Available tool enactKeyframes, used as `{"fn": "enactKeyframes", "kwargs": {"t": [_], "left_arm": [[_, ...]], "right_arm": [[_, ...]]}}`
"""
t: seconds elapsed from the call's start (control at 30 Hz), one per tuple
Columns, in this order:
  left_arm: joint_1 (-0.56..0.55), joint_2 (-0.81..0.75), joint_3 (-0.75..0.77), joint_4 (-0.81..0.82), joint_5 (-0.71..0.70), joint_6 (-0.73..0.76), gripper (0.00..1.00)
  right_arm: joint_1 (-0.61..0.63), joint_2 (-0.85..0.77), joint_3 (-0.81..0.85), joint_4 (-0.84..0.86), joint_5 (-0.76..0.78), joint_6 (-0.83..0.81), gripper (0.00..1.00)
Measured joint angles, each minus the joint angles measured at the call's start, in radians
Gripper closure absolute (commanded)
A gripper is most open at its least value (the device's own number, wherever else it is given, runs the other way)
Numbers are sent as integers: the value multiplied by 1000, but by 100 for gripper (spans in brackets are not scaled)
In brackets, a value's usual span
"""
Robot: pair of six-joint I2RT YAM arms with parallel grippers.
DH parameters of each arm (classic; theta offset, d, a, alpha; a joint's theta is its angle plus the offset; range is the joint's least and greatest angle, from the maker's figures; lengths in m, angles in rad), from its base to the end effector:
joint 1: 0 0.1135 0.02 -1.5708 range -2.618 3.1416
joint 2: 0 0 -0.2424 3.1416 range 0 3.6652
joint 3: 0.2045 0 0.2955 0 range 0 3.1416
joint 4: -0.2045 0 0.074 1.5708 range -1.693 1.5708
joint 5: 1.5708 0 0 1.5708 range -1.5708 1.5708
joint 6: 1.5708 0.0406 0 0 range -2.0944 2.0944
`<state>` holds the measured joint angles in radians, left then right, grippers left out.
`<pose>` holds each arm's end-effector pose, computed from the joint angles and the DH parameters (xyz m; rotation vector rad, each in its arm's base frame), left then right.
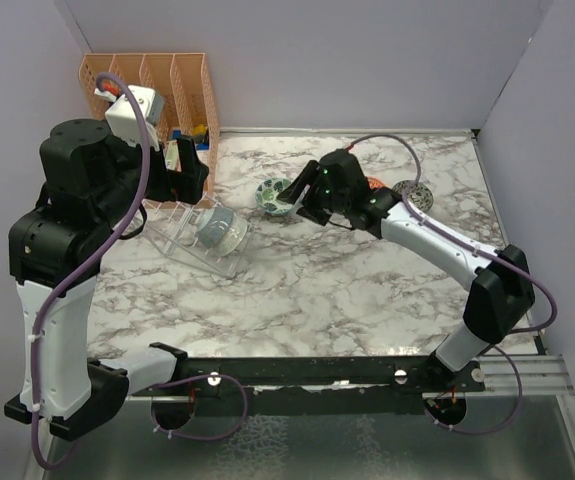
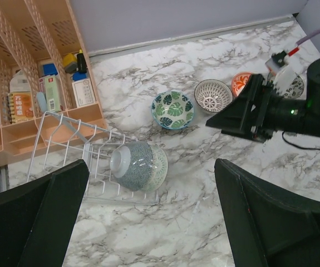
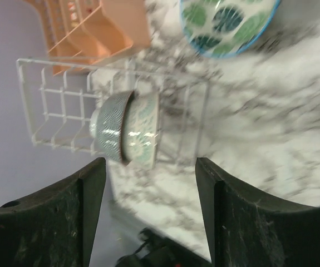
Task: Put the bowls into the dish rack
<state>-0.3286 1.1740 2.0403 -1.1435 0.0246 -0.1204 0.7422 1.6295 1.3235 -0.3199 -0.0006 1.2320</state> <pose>0.1683 -0.0585 0.5650 0.2106 1.8492 -0.3352 0.3103 0.2846 0.2584 0.5873 2.3515 1.0340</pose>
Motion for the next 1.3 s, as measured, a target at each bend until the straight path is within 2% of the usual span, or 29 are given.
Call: {"fn": "enactKeyframes", "kwargs": {"t": [0.13,0.3,0.53,0.77,1.13,1.2,1.3], "left_arm": [[-1,5,2,0,-4,1,1],[-1,13,2,-1,-14,3,1],[-1,26,2,-6,-48,5,1],[-1,26,-1,-12,-86,7,1],[-1,35,-3,-12,-109,7,1],[-1,39,-3,-12,-114,7,1],[-1,43,-2,-12,-118,7,1]], "right_arm": [[-81,34,144,-132,43,-232,35],[-118,229,398,-198,44,-589,37],[-116,435,478,-273,36,-977,37],[-125,473,473,-306,82,-1159,37],[-141,554,476,-293,125,-1298,45],[-141,570,476,-293,128,-1311,53],[-141,579,476,-291,137,-1321,74]]}}
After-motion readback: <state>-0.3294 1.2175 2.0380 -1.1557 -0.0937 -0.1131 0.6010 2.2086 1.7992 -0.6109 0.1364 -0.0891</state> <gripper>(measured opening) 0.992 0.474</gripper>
